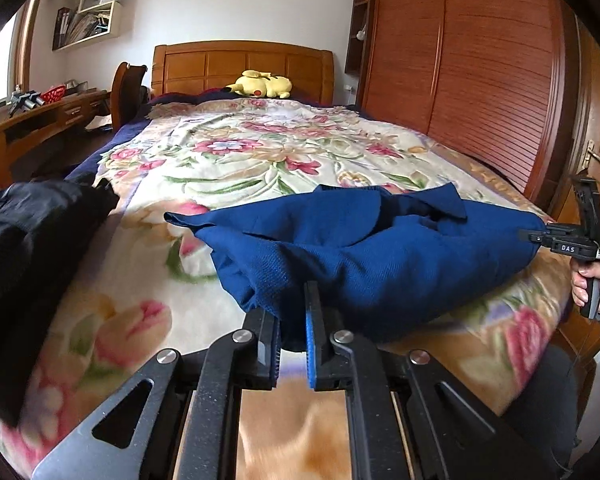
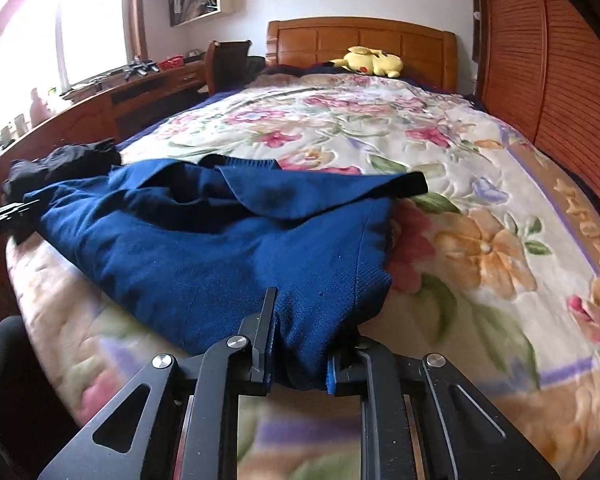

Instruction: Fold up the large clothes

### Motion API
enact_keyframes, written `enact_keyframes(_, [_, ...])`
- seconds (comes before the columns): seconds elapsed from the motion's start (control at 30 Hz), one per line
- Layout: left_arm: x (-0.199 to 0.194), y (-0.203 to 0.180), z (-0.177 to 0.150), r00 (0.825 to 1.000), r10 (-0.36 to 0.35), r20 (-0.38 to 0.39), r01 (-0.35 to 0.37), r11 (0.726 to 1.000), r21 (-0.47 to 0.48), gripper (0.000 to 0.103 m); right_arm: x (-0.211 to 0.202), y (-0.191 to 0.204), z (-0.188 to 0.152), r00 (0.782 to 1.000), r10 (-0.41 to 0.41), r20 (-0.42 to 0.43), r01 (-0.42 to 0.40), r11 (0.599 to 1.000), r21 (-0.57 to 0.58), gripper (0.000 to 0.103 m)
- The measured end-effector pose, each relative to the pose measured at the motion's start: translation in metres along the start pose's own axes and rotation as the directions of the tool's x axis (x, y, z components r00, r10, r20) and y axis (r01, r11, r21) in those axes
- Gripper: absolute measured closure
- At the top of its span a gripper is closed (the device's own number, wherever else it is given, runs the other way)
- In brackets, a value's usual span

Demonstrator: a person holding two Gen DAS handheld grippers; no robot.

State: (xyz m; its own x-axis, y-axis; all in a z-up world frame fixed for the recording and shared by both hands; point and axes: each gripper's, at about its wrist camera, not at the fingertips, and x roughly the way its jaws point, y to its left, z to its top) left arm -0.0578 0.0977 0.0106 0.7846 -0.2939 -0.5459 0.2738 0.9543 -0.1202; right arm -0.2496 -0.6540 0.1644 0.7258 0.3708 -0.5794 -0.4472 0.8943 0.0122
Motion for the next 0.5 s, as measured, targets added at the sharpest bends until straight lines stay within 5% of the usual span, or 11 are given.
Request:
enact_keyframes(0.23, [-0.002,0.000,-0.023,1.000,0.021,-0.007,-0.021,1.000,-0.005,0.092,-0.006,0.011,-0.011,0.998,-0.032,-0.051,0.031,0.999,-0.029,0.081])
enact_keyframes(0.5, [-0.002,0.001,-0.035,0.997,0.051,0.054,-0.049,0.999,-0.023,0.092,-0.021,0.020,0.007,0.992,-0.114,-0.048,0.112,0.993,-0.039,0.061])
